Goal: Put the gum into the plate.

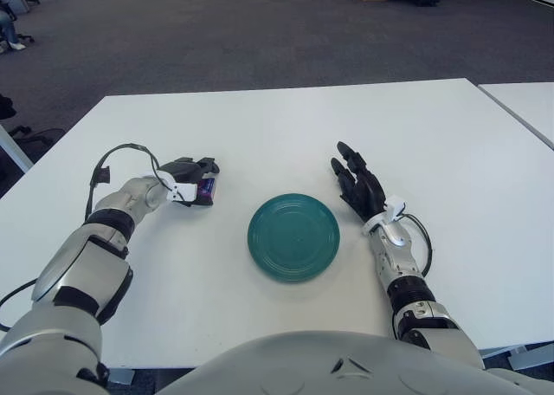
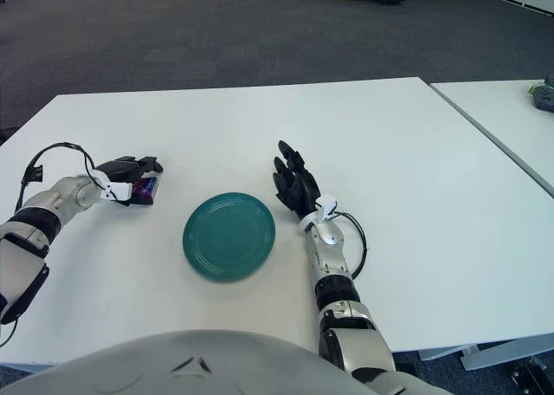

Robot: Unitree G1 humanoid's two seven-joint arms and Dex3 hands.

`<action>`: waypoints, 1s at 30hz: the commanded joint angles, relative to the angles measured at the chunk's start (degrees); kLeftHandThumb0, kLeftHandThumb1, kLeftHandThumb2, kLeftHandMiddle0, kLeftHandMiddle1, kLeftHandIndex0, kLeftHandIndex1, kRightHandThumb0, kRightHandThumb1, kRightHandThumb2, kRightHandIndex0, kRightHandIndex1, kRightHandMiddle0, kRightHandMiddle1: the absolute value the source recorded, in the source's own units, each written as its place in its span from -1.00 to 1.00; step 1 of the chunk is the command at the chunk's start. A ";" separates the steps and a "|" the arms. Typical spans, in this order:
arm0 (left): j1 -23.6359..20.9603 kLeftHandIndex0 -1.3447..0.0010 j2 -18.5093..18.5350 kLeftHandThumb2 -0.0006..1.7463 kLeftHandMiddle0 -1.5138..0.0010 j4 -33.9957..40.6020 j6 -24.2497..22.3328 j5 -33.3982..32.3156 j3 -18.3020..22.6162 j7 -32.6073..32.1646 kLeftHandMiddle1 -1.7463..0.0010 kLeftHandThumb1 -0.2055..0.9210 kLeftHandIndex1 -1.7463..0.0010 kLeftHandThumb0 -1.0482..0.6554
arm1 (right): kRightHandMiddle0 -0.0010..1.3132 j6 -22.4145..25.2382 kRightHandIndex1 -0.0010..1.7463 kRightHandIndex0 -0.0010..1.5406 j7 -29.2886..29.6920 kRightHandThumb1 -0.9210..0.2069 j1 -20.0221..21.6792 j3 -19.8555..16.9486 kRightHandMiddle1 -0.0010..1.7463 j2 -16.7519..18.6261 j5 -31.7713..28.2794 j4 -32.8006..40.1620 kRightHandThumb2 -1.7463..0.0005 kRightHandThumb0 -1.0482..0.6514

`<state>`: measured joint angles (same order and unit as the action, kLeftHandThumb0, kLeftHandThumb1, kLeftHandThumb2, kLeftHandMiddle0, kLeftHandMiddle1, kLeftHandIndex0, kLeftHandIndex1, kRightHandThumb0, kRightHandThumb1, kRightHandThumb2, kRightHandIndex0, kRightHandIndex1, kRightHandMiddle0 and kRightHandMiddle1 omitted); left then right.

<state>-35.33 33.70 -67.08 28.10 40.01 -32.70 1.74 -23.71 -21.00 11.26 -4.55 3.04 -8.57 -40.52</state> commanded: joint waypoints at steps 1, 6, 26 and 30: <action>4.40 0.94 -0.62 0.13 1.00 -4.94 -2.04 2.52 -2.17 -0.13 -0.74 -0.01 -0.69 0.06 | -1.00 6.27 -1.00 -0.86 0.70 -1.00 -6.50 -0.59 -0.68 -0.57 -0.50 -4.62 0.38 -0.70; 4.34 0.92 -0.35 -0.02 0.67 -5.41 -2.83 2.31 -2.09 -4.25 -0.95 0.48 -0.93 0.54 | -1.00 6.91 -1.00 -0.85 1.40 -1.00 -6.56 -0.25 -0.67 -1.19 0.38 -4.12 0.28 -0.68; 5.52 -0.21 1.63 0.55 0.17 -6.13 -8.09 -0.46 0.62 -11.97 -1.00 -0.13 -1.00 0.80 | -1.00 9.27 -1.00 -0.86 2.93 -1.00 -5.60 -1.32 -0.63 -1.79 -0.25 -3.76 0.25 -0.72; 5.81 -0.24 1.51 0.58 0.14 -6.11 -7.63 -2.22 2.08 -11.51 -1.00 -0.18 -1.00 0.81 | -1.00 9.59 -1.00 -0.86 3.15 -1.00 -5.45 -1.27 -0.62 -1.86 -0.21 -3.79 0.24 -0.72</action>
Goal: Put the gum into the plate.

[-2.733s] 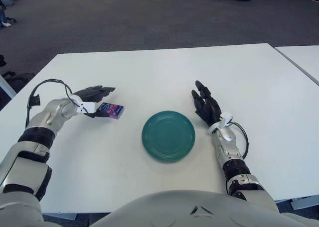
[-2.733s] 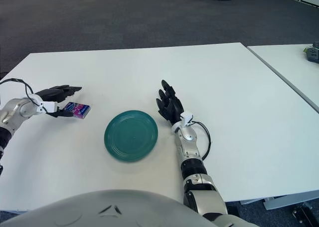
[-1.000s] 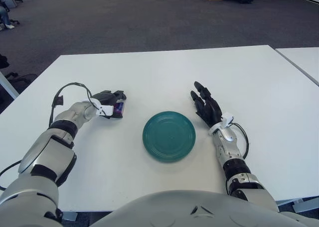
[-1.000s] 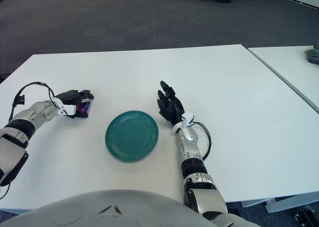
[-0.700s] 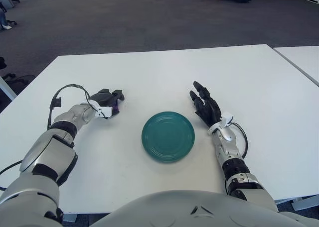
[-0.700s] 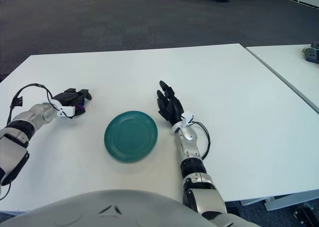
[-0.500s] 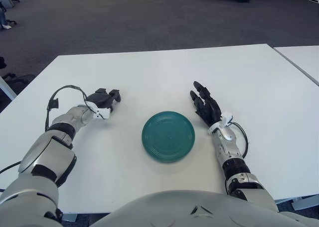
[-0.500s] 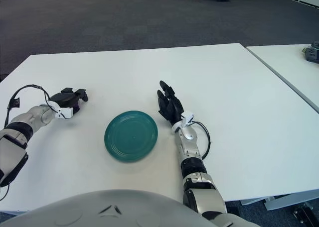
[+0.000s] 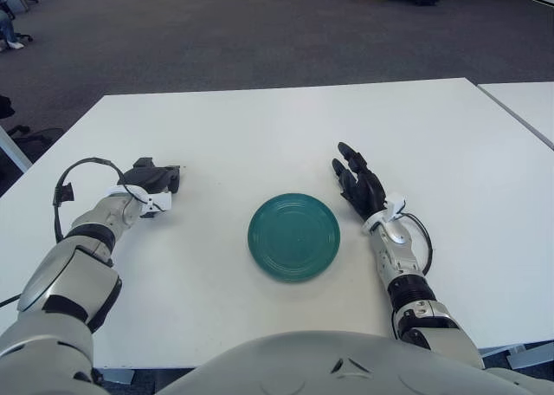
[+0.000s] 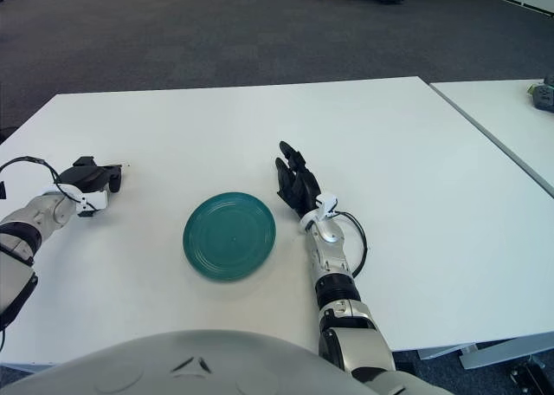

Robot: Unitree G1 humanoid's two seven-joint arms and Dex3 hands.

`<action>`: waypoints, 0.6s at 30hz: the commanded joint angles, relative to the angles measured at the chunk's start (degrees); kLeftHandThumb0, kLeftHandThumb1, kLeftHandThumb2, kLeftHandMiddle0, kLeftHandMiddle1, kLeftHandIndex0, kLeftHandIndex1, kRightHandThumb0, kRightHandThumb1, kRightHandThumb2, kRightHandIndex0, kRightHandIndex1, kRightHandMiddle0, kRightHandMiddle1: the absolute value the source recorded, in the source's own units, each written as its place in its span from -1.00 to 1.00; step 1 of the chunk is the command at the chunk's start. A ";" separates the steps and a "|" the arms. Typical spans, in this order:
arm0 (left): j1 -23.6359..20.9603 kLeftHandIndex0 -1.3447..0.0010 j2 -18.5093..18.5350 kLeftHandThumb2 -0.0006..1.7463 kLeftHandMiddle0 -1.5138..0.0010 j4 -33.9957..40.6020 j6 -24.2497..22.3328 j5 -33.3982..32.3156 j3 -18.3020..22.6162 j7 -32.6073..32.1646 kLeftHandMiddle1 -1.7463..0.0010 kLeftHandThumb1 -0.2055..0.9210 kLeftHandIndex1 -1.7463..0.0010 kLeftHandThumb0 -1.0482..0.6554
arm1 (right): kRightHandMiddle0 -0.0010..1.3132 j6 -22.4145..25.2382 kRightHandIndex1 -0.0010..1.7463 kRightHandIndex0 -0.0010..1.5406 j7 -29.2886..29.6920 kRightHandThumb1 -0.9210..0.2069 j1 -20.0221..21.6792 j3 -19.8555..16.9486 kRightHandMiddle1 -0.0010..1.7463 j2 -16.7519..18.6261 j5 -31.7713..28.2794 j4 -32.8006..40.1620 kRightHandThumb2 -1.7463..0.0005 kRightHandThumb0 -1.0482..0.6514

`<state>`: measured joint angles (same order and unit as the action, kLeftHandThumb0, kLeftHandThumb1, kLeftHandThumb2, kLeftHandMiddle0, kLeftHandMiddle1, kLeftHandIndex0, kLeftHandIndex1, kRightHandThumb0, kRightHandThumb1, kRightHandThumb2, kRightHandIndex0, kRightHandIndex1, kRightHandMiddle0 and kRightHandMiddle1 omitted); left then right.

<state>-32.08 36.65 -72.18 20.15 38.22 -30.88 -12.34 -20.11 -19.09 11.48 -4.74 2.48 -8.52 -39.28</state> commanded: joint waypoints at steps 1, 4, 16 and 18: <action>2.61 -0.27 -1.49 0.60 0.13 -0.97 0.46 -0.93 0.72 2.71 -1.00 -0.19 -1.00 0.81 | -1.00 6.14 -1.00 -0.86 1.27 -1.00 -5.60 -1.12 -0.62 -1.31 -0.32 -5.09 0.24 -0.72; 2.19 -0.30 -1.35 0.63 0.10 -0.26 0.82 -2.43 2.10 3.72 -1.00 -0.23 -1.00 0.82 | -1.00 6.60 -1.00 -0.87 1.57 -1.00 -5.48 -1.15 -0.61 -1.25 -0.31 -5.10 0.24 -0.72; -0.31 -0.29 1.73 0.62 0.11 2.66 4.81 -6.01 6.81 6.30 -1.00 -0.22 -1.00 0.82 | -1.00 6.56 -1.00 -0.87 1.11 -1.00 -5.16 -0.91 -0.63 -1.15 -0.19 -5.61 0.20 -0.70; -0.34 -0.28 2.08 0.61 0.12 3.23 5.76 -6.11 7.36 5.88 -1.00 -0.21 -1.00 0.81 | -1.00 6.67 -1.00 -0.87 0.88 -1.00 -5.17 -0.96 -0.63 -1.09 -0.38 -5.67 0.20 -0.70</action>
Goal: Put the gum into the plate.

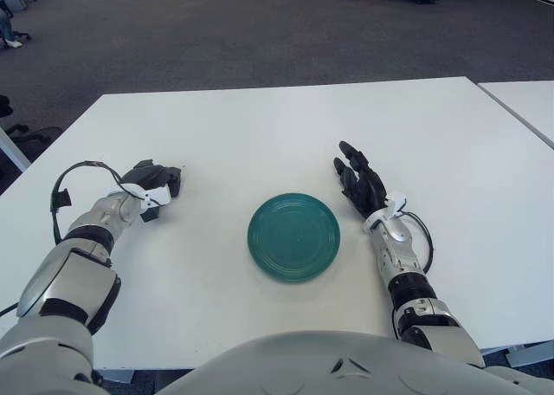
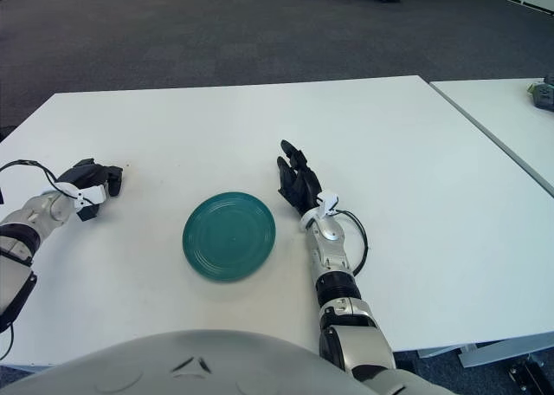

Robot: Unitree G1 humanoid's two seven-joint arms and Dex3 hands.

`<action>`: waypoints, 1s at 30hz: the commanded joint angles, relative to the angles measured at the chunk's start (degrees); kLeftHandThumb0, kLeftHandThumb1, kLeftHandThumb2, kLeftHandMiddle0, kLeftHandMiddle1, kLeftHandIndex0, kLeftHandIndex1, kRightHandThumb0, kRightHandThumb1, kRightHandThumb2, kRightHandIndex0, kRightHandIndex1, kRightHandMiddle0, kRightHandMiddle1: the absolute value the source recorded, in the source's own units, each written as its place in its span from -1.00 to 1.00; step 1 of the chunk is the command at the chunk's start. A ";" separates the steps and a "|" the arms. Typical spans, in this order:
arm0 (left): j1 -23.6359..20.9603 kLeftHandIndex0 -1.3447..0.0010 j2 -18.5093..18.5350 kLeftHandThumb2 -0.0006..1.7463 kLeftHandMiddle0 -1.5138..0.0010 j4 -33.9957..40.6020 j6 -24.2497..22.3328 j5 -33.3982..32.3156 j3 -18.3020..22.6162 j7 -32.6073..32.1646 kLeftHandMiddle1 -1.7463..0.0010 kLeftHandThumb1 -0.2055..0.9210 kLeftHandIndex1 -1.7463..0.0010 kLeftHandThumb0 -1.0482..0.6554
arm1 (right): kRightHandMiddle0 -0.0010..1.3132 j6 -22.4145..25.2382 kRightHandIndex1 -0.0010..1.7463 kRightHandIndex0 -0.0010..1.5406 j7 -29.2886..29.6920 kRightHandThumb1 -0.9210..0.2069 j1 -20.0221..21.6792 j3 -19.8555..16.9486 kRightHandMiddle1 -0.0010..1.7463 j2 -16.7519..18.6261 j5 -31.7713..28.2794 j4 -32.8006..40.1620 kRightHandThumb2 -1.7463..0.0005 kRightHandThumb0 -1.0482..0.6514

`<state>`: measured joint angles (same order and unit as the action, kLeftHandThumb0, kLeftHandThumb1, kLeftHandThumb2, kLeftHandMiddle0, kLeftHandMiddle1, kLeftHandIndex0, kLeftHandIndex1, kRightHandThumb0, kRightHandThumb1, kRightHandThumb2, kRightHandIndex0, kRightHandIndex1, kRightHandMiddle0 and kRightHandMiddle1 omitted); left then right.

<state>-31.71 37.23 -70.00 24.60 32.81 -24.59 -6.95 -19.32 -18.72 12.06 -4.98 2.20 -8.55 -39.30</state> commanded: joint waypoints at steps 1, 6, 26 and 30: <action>-0.71 -0.27 1.71 0.60 0.12 1.37 1.76 -0.74 1.32 0.34 -1.00 -0.20 -1.00 0.81 | -1.00 5.93 -1.00 -0.87 0.41 -1.00 -5.72 -0.77 -0.63 -0.78 -0.47 -5.69 0.20 -0.69; -0.61 -0.26 3.69 0.60 0.13 5.48 4.61 -1.94 3.30 1.57 -1.00 -0.20 -1.00 0.81 | -1.00 6.19 -1.00 -0.87 0.12 -1.00 -5.53 -0.94 -0.63 -0.73 -0.95 -5.93 0.19 -0.68; 10.04 -0.24 11.35 0.53 0.18 43.06 -0.85 -11.23 16.33 16.42 -1.00 -0.10 -1.00 0.78 | -1.00 6.84 -0.99 -0.84 -0.05 -1.00 -4.90 -1.05 -0.64 -0.34 -2.11 -7.10 0.18 -0.68; 11.41 -0.22 11.41 0.52 0.19 49.45 -2.51 -10.75 17.85 17.85 -1.00 -0.09 -1.00 0.78 | -1.00 6.37 -0.99 -0.83 -0.38 -1.00 -4.72 -1.13 -0.64 -0.32 -2.13 -7.61 0.19 -0.69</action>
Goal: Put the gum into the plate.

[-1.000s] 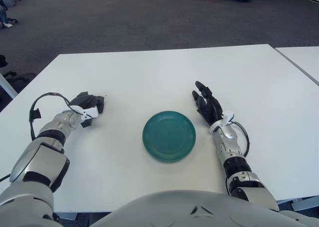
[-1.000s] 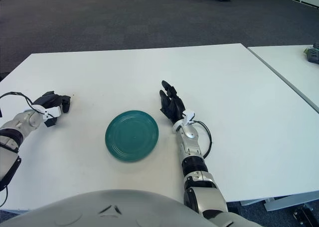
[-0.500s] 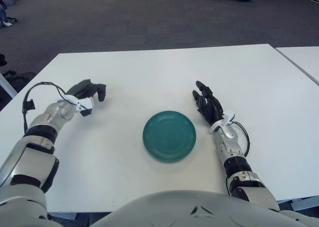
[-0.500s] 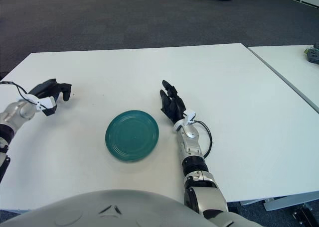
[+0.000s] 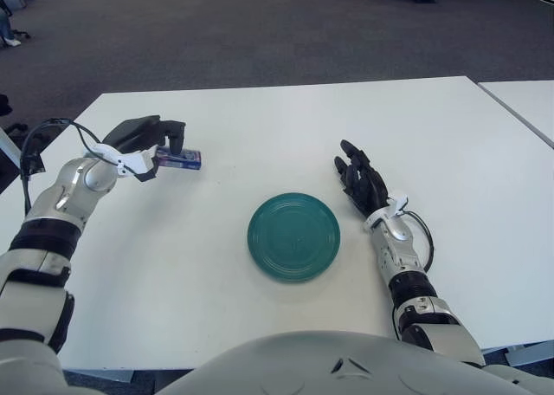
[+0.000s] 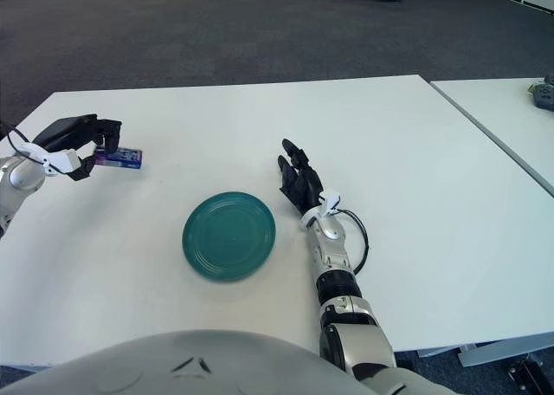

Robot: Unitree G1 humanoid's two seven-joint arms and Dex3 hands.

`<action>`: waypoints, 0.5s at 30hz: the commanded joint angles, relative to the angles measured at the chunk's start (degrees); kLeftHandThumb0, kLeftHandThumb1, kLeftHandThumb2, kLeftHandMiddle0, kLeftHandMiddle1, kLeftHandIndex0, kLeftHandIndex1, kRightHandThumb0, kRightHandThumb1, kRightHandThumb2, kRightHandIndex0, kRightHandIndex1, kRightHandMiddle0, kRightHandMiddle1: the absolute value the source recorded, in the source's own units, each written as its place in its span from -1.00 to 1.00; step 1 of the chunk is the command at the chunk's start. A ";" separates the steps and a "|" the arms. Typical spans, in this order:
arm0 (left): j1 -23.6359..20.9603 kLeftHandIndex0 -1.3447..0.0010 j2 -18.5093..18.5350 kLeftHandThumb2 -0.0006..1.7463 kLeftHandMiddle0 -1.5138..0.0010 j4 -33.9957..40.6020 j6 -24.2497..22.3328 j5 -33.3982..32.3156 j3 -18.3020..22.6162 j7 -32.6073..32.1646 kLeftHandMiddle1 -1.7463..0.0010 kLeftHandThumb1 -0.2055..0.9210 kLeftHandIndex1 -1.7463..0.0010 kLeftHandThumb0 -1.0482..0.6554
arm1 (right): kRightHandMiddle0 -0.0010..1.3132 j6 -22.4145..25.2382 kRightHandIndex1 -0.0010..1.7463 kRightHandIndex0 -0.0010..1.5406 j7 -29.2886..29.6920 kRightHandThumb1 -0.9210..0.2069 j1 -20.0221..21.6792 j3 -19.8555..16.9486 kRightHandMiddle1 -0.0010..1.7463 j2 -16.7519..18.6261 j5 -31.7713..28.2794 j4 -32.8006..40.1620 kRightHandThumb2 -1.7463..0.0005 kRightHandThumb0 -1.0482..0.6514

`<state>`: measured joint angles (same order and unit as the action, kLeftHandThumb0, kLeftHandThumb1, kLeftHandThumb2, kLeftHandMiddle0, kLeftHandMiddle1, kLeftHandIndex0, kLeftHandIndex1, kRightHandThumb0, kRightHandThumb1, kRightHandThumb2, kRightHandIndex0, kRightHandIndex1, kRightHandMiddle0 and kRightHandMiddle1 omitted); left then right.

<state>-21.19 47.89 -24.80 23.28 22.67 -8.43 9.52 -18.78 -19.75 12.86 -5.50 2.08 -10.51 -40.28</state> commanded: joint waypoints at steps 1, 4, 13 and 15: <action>1.32 -0.22 0.46 0.51 0.19 5.51 -1.34 -0.94 2.10 1.69 -1.00 -0.09 -1.00 0.78 | -1.00 5.64 -0.99 -0.83 0.64 -1.00 -5.49 -0.53 -0.64 -0.22 -0.02 -6.74 0.19 -0.69; 2.67 -0.22 -0.29 0.52 0.19 9.82 -2.80 -1.81 3.03 3.19 -1.00 -0.10 -1.00 0.78 | -1.00 5.25 -0.99 -0.83 0.68 -1.00 -5.35 -0.35 -0.65 -0.20 0.32 -7.11 0.18 -0.68; 5.89 -0.29 -2.07 0.56 0.16 22.19 -8.99 -5.16 4.49 9.56 -1.00 -0.15 -1.00 0.80 | -1.00 4.86 -1.00 -0.86 0.78 -1.00 -5.25 0.49 -0.69 -0.07 1.14 -7.33 0.18 -0.69; 6.32 -0.29 -2.69 0.56 0.15 23.75 -9.37 -5.45 4.41 10.30 -1.00 -0.15 -1.00 0.80 | -1.00 4.79 -1.00 -0.86 0.96 -1.00 -5.27 0.73 -0.70 -0.09 1.44 -7.29 0.17 -0.69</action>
<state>-15.65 45.75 -3.33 15.23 18.13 -4.64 18.24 -18.96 -19.88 13.33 -5.02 2.04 -10.11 -41.01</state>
